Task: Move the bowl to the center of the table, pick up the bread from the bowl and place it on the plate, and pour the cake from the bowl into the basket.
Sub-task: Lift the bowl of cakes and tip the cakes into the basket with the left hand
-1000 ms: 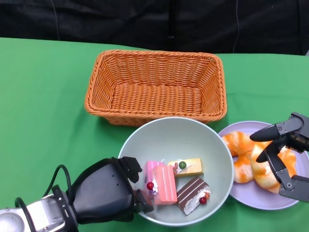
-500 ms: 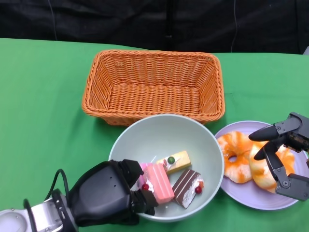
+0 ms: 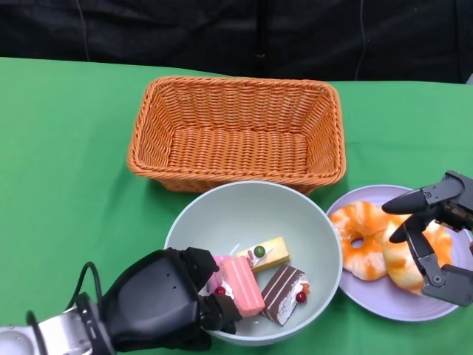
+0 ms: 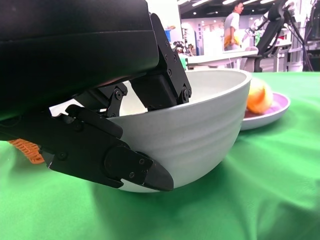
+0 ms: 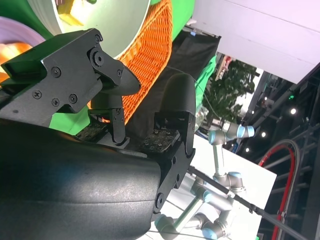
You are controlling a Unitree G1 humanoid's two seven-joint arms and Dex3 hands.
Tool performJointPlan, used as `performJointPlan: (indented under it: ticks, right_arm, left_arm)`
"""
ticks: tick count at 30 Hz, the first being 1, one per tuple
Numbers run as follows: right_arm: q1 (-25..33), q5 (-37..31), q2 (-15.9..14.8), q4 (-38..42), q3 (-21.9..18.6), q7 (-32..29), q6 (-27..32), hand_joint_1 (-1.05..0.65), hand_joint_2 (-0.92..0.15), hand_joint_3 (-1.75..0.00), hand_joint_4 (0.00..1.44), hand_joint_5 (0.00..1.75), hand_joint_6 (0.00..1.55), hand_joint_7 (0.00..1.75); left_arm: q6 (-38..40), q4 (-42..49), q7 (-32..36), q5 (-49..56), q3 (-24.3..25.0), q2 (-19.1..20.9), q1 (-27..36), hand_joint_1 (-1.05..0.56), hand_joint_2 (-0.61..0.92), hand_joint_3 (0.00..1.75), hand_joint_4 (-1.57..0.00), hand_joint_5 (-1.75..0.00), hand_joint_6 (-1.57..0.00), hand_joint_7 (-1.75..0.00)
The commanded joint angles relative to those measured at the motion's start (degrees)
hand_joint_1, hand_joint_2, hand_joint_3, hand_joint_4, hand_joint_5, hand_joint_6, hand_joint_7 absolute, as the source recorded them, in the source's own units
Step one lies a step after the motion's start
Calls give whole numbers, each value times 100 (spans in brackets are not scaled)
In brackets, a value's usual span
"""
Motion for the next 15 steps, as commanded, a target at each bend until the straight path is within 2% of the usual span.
performJointPlan:
  ticks: [1, 3, 6, 7, 9, 10, 15]
  right_arm:
    - [-20, -11, 54, 81, -57, -126, -49, 6, -46, -121, 76, 129, 74, 97]
    - [-34, 6, 60, 101, -58, -147, -26, 6, -45, -121, 76, 129, 74, 97]
    - [-37, 5, 59, 110, -56, -154, -34, 6, -46, -120, 76, 129, 74, 97]
    - [-49, -14, 73, 164, -60, -176, -67, 6, -46, -120, 76, 129, 75, 97]
    - [-65, -38, 89, 234, -64, -207, -111, 5, -46, -119, 77, 129, 75, 97]
    - [-69, -43, 91, 251, -64, -217, -123, 5, -47, -119, 77, 129, 75, 96]
    - [-67, -19, 99, 229, -60, -234, -54, 5, -47, -117, 77, 128, 74, 96]
  left_arm:
    - [-126, -753, -346, -642, 475, 314, 369, -30, 65, 74, -97, -175, -77, -169]
    - [-155, -1025, -549, -863, 658, 355, 519, -30, 62, 83, -97, -175, -76, -173]
    - [-177, -1112, -724, -921, 771, 315, 597, -30, 60, 86, -97, -175, -75, -174]
    - [-130, -1323, -892, -1293, 886, 270, 739, -28, 57, 92, -97, -175, -76, -175]
    - [-73, -1606, -1168, -1782, 1065, 190, 936, -22, 41, 123, -99, -175, -76, -175]
    - [-61, -1682, -1278, -1903, 1127, 158, 992, -21, 39, 127, -99, -175, -76, -175]
    - [-19, -1935, -1717, -2172, 1330, -3, 1140, -20, 35, 132, -99, -175, -76, -175]
